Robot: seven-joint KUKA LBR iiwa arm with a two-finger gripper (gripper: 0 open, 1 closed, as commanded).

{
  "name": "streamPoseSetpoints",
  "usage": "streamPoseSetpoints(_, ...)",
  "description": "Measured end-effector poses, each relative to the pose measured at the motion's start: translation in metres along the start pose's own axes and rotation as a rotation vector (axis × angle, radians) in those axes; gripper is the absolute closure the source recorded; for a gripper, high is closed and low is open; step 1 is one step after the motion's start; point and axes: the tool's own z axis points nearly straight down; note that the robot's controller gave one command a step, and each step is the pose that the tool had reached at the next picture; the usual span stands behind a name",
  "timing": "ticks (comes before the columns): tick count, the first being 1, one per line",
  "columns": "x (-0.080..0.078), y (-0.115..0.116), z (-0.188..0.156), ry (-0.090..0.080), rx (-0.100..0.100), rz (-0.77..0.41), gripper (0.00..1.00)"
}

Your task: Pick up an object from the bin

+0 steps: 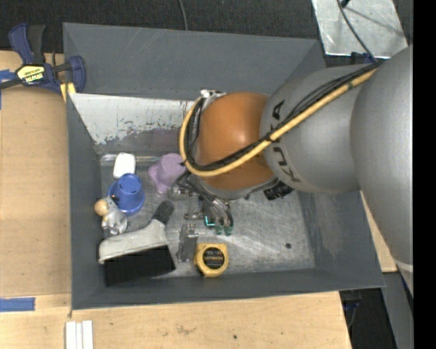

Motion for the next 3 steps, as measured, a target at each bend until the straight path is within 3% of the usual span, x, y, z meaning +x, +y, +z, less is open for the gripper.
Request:
streamPoseSetpoints(1,-0.002,0.000,-0.004,-0.008,-0.001,0.002,0.00)
streamPoseSetpoints(3,-0.009,0.006,0.043,-0.018,-0.002,-0.099,0.00)
